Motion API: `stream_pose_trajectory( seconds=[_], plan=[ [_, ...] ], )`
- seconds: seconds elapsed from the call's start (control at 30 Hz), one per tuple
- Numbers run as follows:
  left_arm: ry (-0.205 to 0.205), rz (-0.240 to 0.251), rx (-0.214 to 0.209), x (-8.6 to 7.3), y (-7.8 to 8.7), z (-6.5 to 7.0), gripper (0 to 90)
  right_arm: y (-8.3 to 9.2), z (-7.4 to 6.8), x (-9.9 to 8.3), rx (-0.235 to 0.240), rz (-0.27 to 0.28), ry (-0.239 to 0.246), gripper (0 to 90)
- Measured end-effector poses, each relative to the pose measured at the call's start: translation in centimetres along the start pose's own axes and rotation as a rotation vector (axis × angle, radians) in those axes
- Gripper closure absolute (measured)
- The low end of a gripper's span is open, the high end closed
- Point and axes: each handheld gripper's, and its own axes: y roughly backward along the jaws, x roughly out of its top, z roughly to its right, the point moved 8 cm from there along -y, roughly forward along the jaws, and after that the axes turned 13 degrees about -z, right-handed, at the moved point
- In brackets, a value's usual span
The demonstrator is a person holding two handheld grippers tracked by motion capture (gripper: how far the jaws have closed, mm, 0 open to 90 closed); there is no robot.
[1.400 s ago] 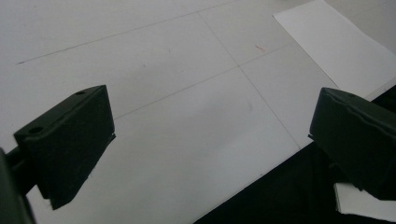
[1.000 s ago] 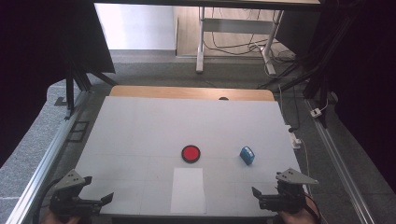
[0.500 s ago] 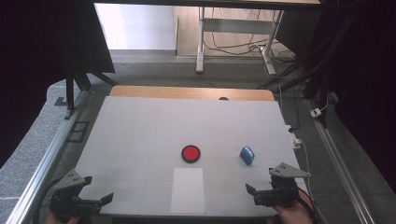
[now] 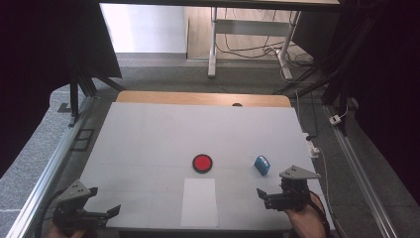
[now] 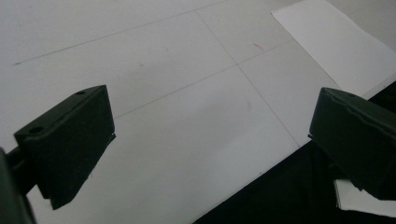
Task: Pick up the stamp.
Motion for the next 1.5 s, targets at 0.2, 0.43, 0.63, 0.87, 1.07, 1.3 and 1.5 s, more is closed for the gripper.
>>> stream_pose_trajectory(
  seconds=[0.2,0.43,0.63,0.87,1.07,1.3,1.5],
  plan=[
    [-0.001,-0.001,0.0,0.0,0.0,0.0,0.0,-0.8,0.7,0.8,-0.004,-0.009,-0.013,0.0],
    [-0.001,-0.001,-0.002,0.0,0.0,0.0,0.0,-1.7,1.3,1.4,-0.017,-0.041,-0.011,0.0],
    [-0.001,-0.002,0.0,0.0,0.0,0.0,0.0,-2.7,2.1,1.8,-0.053,-0.048,-0.028,0.0],
    [0.0,0.0,-0.001,0.0,0.0,0.0,0.0,-3.7,2.8,2.6,-0.056,-0.058,-0.034,0.0],
    [0.0,-0.002,-0.004,0.0,0.0,0.0,0.0,-4.4,3.0,3.0,-0.056,-0.083,-0.011,0.0],
    [0.0,-0.003,-0.005,0.0,0.0,0.0,0.0,-5.5,3.9,3.3,-0.066,-0.114,-0.006,0.0],
    [-0.003,-0.003,-0.004,0.0,0.0,0.0,0.0,-6.5,4.5,3.6,-0.077,-0.129,-0.009,0.0]
  ],
)
